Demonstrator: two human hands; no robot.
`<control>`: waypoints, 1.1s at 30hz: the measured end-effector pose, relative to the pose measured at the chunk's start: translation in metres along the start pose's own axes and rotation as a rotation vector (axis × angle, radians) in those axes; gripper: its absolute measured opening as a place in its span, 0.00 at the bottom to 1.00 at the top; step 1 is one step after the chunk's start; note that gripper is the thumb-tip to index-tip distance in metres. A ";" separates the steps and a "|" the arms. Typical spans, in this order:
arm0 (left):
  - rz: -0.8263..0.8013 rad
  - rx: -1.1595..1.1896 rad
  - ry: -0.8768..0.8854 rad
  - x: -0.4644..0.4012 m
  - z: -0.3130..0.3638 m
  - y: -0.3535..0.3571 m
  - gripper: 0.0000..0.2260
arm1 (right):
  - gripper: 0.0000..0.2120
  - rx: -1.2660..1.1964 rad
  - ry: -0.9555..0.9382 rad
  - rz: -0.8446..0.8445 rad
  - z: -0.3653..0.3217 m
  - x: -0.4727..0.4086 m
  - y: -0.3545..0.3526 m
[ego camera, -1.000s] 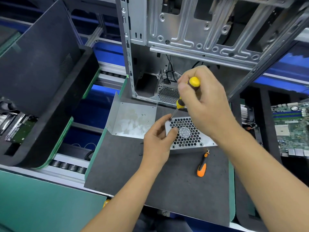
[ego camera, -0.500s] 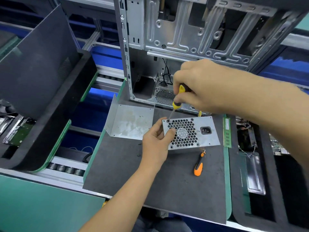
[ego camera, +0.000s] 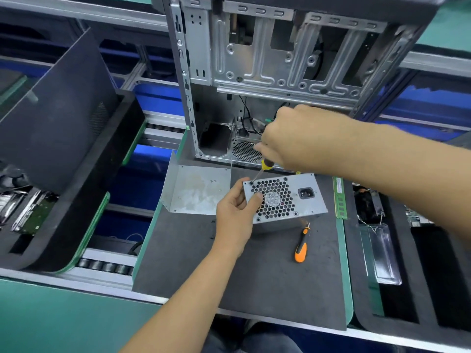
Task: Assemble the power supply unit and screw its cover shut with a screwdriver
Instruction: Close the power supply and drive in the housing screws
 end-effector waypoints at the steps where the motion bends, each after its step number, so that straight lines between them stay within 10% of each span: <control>1: 0.001 -0.003 0.001 -0.001 0.001 0.000 0.15 | 0.19 -0.017 0.029 -0.018 0.003 0.000 0.003; 6: -0.007 -0.046 0.004 0.001 0.002 0.001 0.15 | 0.12 -0.306 -0.008 -0.182 0.008 0.005 0.013; 33: 0.004 -0.169 -0.045 0.007 0.006 0.007 0.13 | 0.04 0.097 -0.185 -0.030 -0.007 0.015 0.002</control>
Point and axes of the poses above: each hand's wrist, its own x-axis away from the middle knuckle, its own y-axis out of the palm, z = x × y, the point moved 10 cm from there along -x, towards the middle knuckle, and after that the axes turned 10 degrees about y, right-handed, at the moved point
